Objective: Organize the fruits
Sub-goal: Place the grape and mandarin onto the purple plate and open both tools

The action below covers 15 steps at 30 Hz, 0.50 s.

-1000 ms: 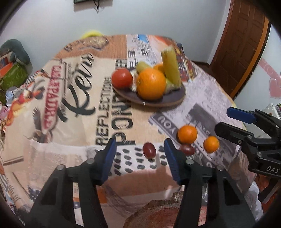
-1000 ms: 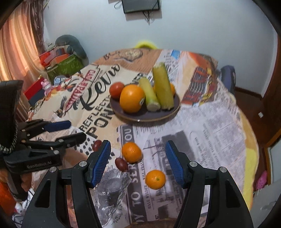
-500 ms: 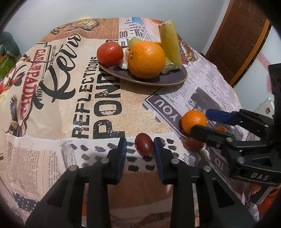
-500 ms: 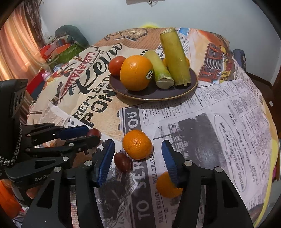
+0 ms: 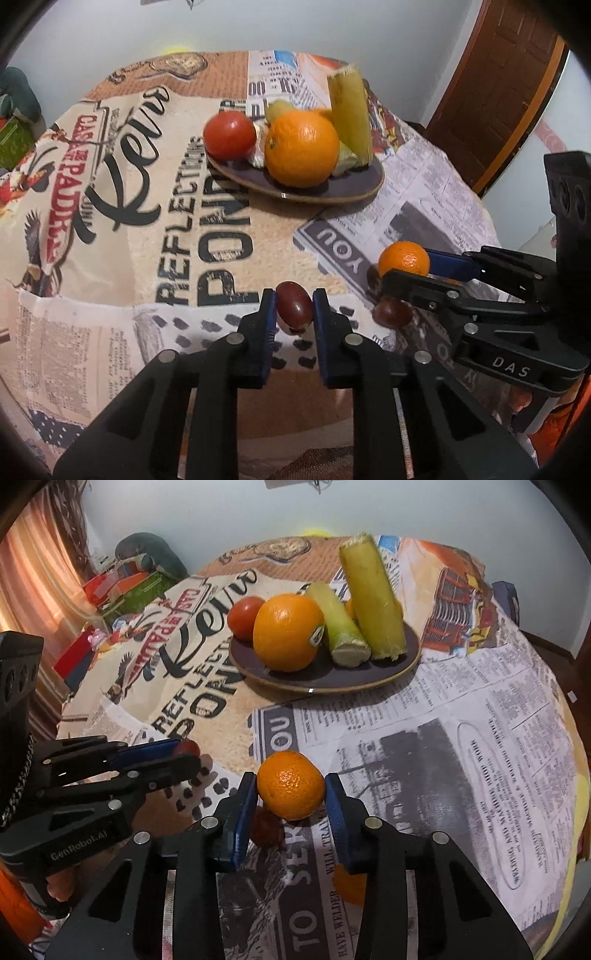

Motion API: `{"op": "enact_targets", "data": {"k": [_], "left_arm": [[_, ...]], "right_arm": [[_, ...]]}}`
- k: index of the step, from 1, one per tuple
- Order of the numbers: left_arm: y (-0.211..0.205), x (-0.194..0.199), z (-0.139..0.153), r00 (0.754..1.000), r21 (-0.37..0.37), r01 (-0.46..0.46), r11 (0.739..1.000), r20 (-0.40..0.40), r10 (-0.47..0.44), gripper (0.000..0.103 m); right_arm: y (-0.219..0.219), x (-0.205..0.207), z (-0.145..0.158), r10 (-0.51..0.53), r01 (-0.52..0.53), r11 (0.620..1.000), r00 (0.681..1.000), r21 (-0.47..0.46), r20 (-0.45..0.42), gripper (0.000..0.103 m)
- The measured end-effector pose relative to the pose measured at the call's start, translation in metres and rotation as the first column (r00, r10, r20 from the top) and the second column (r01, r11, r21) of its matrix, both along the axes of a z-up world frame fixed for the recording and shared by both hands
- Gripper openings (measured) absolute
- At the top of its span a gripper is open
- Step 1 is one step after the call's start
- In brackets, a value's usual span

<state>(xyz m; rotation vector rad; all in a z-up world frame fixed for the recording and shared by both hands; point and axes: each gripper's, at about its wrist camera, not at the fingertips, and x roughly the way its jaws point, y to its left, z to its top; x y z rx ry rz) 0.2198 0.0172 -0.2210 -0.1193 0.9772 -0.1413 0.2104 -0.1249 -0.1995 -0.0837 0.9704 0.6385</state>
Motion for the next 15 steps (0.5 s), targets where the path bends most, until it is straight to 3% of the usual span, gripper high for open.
{"op": "enact_targets", "data": {"k": [15], "left_arm": [[0.016, 0.023, 0.052, 0.99, 0.019, -0.045, 0.999, 0.137, 0.042, 0.019]], "right_arm": [[-0.015, 0.02, 0.043, -0.082, 0.076, 0.996, 0.988, 0.051, 0.128, 0.034]]}}
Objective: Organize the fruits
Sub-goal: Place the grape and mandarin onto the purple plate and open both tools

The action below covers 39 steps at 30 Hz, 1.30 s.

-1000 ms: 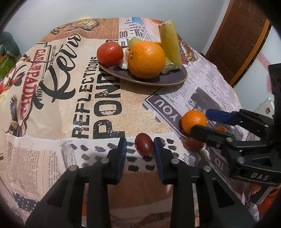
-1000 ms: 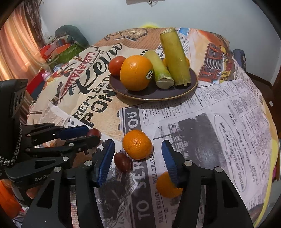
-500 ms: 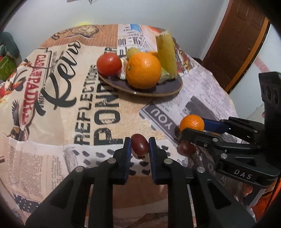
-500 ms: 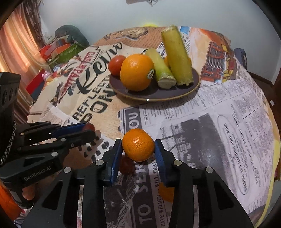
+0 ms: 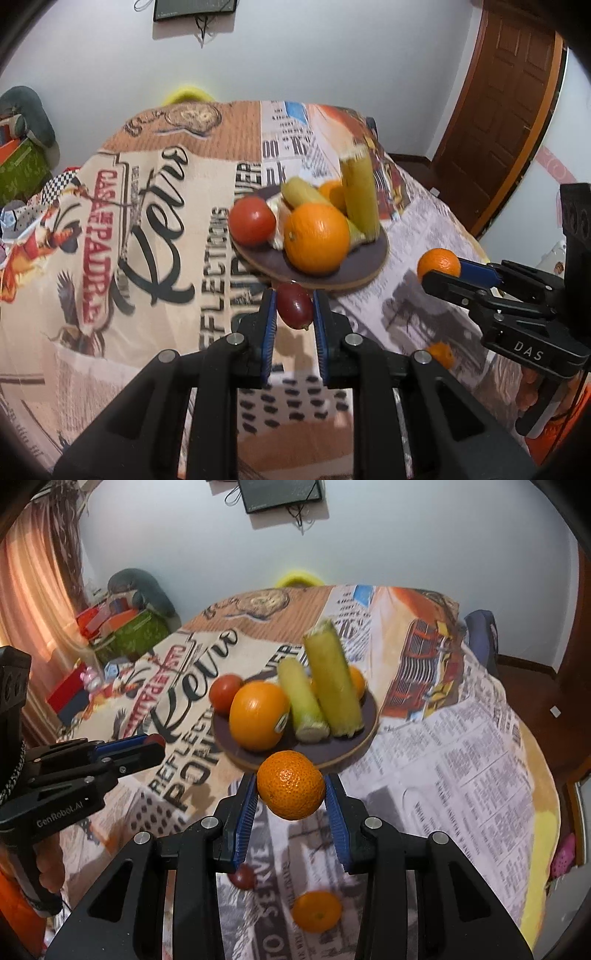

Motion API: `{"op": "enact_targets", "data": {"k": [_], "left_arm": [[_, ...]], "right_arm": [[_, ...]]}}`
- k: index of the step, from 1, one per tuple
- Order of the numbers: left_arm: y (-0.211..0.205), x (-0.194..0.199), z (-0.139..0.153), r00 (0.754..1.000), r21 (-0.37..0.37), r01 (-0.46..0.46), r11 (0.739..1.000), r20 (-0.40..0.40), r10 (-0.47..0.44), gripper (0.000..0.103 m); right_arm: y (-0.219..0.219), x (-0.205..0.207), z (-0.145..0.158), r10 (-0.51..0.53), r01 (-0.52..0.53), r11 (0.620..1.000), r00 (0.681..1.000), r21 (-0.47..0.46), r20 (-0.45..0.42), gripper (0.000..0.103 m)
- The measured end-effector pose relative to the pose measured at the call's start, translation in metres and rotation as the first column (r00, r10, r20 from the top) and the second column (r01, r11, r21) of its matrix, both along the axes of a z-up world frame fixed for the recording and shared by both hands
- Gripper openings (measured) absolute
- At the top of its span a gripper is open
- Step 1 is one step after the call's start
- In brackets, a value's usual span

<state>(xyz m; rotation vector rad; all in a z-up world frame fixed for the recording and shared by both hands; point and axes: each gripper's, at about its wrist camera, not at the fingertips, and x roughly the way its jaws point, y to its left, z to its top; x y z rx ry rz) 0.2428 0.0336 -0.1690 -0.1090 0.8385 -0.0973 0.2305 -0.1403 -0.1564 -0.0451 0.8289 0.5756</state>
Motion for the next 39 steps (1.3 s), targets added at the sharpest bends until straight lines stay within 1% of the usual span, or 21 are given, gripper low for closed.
{"op": "enact_targets", "data": {"k": [5, 11, 17, 23, 30, 34, 39], "left_arm": [[0.005, 0.016, 0.002, 1.0, 0.005, -0.011, 1.0, 0.016, 0.011, 0.019], [0.012, 0.035, -0.007, 1.0, 0.011, -0.022, 1.0, 0.005, 0.022, 0.019], [0.014, 0.053, -0.018, 1.0, 0.01, -0.016, 1.0, -0.007, 0.016, 0.019], [0.012, 0.069, -0.033, 0.999, 0.013, -0.007, 1.0, -0.038, 0.007, 0.019], [0.012, 0.077, -0.043, 0.998, 0.016, -0.007, 1.0, -0.056, 0.008, 0.019], [0.012, 0.079, -0.044, 0.999, 0.022, -0.007, 1.0, -0.052, 0.008, 0.019], [0.011, 0.079, -0.045, 0.998, 0.03, -0.009, 1.0, -0.06, 0.011, 0.019]], "right_arm": [[0.0, 0.014, 0.004, -0.01, 0.01, 1.0, 1.0, 0.002, 0.019, 0.034], [0.005, 0.03, 0.0, -0.007, 0.007, 1.0, 1.0, -0.006, 0.025, 0.034], [0.013, 0.044, -0.013, 0.012, -0.012, 0.999, 1.0, -0.03, 0.009, 0.034], [0.025, 0.053, -0.03, 0.039, -0.04, 0.997, 0.999, -0.059, -0.017, 0.034], [0.031, 0.058, -0.041, 0.059, -0.062, 0.996, 0.997, -0.068, -0.042, 0.034], [0.031, 0.059, -0.043, 0.063, -0.066, 0.996, 0.997, -0.062, -0.047, 0.034], [0.032, 0.058, -0.044, 0.065, -0.068, 0.995, 0.997, -0.077, -0.044, 0.034]]}}
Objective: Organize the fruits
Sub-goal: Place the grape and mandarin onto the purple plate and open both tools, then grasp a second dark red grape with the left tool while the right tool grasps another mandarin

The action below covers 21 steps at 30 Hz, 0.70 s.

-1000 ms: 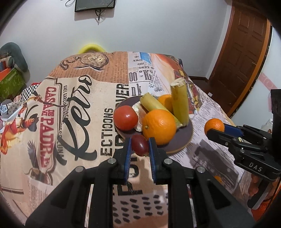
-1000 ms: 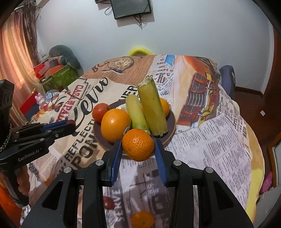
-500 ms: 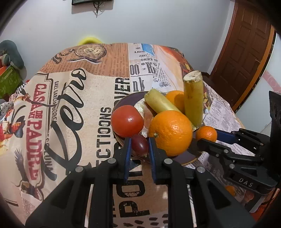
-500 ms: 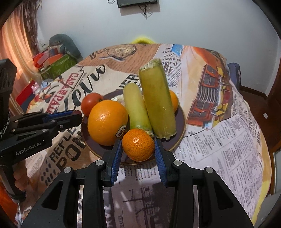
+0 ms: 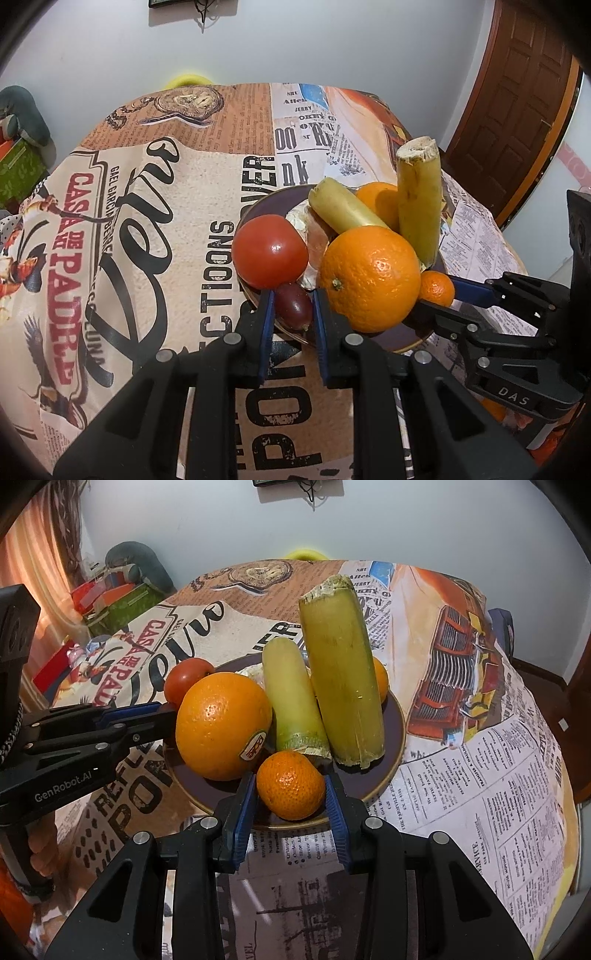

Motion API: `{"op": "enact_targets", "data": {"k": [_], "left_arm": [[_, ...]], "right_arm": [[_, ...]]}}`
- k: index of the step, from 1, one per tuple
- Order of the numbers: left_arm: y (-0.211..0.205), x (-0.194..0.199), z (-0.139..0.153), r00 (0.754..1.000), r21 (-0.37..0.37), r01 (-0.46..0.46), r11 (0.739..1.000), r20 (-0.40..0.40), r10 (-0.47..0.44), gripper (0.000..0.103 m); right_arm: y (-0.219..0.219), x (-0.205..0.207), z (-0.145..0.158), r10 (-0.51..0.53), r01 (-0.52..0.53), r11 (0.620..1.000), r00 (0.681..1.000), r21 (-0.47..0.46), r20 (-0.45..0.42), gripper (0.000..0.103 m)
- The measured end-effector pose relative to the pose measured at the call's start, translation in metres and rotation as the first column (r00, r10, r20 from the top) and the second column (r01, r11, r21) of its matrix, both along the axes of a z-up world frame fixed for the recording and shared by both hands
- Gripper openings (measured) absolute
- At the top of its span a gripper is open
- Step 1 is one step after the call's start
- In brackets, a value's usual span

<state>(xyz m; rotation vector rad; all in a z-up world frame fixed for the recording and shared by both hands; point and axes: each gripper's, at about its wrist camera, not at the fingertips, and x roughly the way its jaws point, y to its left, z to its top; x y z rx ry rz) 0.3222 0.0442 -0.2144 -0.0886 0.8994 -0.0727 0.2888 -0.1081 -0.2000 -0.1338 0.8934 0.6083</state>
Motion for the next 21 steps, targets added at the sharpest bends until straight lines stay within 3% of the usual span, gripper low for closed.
{"op": "enact_targets", "data": {"k": [5, 10, 14, 21], "left_arm": [[0.002, -0.004, 0.003, 1.0, -0.006, -0.013, 1.0, -0.002, 0.013, 0.025], [0.001, -0.014, 0.015, 1.0, 0.003, -0.012, 1.0, 0.02, 0.011, 0.029], [0.0, -0.027, 0.034, 0.998, 0.005, -0.019, 1.0, 0.053, 0.019, 0.037], [-0.01, -0.057, 0.072, 0.993, 0.02, -0.013, 1.0, 0.115, 0.01, 0.041]], "right_arm": [[-0.002, -0.001, 0.005, -0.011, 0.011, 1.0, 1.0, 0.0, 0.013, 0.042], [-0.009, -0.007, 0.018, -0.023, 0.023, 1.0, 0.999, 0.014, 0.033, 0.043], [-0.016, -0.014, 0.032, -0.033, 0.032, 0.999, 0.998, 0.026, 0.051, 0.043], [-0.03, -0.04, 0.062, -0.05, 0.045, 0.998, 0.993, 0.046, 0.106, 0.045]]}}
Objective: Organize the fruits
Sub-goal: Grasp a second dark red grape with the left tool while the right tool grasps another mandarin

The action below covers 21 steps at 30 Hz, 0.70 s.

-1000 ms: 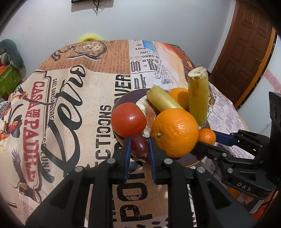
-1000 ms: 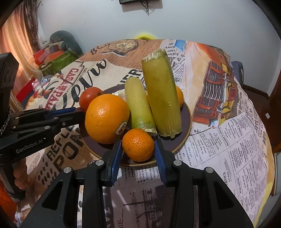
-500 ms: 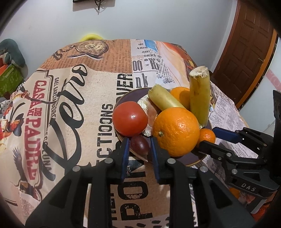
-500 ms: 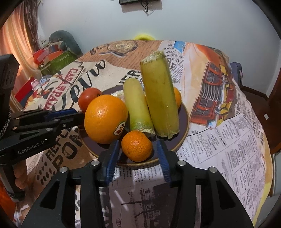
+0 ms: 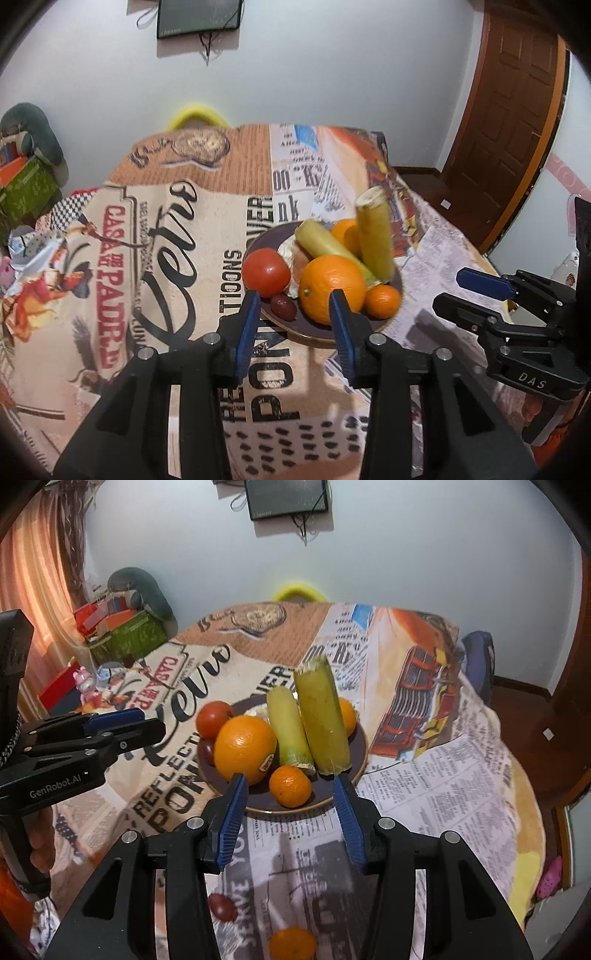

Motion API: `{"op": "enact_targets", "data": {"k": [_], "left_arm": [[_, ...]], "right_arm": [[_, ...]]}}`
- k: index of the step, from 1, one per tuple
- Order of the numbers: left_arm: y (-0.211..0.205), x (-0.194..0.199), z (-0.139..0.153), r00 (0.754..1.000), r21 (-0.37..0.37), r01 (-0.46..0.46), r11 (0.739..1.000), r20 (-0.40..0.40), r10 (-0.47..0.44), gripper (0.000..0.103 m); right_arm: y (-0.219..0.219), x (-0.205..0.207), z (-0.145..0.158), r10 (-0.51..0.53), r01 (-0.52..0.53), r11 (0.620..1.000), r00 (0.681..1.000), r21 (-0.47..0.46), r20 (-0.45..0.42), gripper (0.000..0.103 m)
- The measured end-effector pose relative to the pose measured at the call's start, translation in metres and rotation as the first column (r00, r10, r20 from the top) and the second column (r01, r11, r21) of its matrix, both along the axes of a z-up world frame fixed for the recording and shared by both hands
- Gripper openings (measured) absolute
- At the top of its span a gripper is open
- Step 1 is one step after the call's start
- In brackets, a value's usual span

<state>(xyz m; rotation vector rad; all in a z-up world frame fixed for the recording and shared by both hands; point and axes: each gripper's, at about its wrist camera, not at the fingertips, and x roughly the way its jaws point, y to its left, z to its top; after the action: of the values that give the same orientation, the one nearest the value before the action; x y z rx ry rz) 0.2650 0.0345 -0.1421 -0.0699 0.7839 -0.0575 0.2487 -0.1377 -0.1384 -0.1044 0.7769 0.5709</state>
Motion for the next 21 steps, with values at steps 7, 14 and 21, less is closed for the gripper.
{"op": "enact_targets", "data": {"k": [7, 14, 21], "left_arm": [[-0.014, -0.038, 0.028, 0.998, 0.015, 0.006, 1.0, 0.054, -0.007, 0.05], [-0.028, -0.063, 0.025, 0.999, 0.014, 0.011, 1.0, 0.035, -0.011, 0.061], [-0.046, -0.074, 0.001, 0.999, -0.004, 0.025, 1.0, -0.04, -0.025, 0.066]], "right_arm": [[-0.017, -0.031, 0.021, -0.016, 0.016, 1.0, 0.999, -0.009, 0.04, 0.047], [-0.036, -0.047, 0.019, -0.053, 0.054, 0.998, 0.998, -0.031, 0.019, 0.056], [-0.045, -0.057, 0.0, -0.069, 0.066, 0.996, 0.997, -0.064, -0.038, 0.056]]}}
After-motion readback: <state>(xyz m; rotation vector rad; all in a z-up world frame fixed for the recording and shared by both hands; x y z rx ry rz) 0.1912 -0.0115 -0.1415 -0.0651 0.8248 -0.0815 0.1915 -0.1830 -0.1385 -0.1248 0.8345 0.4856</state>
